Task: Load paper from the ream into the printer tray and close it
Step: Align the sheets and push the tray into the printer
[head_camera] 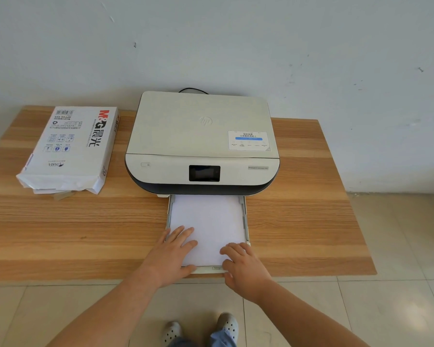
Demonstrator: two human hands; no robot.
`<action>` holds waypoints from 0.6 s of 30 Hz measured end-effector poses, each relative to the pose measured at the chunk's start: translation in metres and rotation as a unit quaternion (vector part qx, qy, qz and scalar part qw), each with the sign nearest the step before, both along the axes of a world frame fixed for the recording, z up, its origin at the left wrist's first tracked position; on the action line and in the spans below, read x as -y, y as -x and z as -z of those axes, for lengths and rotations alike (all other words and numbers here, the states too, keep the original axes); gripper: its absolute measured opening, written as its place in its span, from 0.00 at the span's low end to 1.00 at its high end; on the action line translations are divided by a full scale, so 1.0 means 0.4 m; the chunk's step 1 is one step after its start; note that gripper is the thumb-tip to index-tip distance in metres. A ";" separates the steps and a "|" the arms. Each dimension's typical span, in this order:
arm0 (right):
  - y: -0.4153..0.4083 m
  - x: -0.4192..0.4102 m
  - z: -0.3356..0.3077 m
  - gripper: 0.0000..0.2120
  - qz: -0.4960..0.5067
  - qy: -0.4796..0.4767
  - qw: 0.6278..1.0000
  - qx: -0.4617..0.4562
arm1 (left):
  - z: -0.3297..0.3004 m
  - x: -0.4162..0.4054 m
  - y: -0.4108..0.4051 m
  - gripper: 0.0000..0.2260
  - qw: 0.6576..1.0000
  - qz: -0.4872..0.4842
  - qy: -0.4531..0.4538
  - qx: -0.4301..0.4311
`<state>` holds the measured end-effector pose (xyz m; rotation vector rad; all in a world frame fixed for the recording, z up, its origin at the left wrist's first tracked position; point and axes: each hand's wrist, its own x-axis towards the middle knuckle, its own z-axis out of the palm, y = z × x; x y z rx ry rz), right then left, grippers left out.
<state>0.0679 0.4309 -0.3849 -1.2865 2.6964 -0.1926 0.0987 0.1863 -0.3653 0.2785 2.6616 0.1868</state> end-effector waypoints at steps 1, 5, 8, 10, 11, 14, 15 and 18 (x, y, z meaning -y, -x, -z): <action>0.002 0.000 -0.001 0.05 -0.001 0.001 1.000 0.002 | 0.001 0.000 -0.001 0.29 1.000 -0.002 -0.002 0.000; 0.011 0.002 -0.004 0.06 -0.008 -0.008 1.000 0.008 | -0.001 0.002 0.001 0.29 1.000 -0.008 -0.007 0.000; 0.030 0.002 -0.009 0.10 -0.005 -0.005 0.999 0.040 | -0.001 0.005 0.010 0.29 1.000 -0.008 -0.005 0.000; 0.048 0.006 -0.023 0.15 0.017 0.007 0.997 0.070 | -0.002 0.007 0.017 0.30 1.000 -0.003 -0.004 0.002; 0.059 0.008 -0.029 0.18 0.027 0.011 0.996 0.078 | -0.003 0.009 0.021 0.30 1.000 0.003 -0.004 0.002; 0.089 0.009 -0.038 0.25 0.024 -0.029 0.996 0.079 | -0.005 0.015 0.031 0.31 1.000 0.029 0.000 -0.005; 0.096 0.009 -0.035 0.27 0.017 -0.046 0.996 0.073 | -0.005 0.017 0.033 0.31 0.999 0.040 0.002 -0.007; 0.112 0.010 -0.026 0.29 -0.003 -0.072 0.996 0.058 | -0.005 0.021 0.044 0.30 0.997 0.075 0.012 -0.011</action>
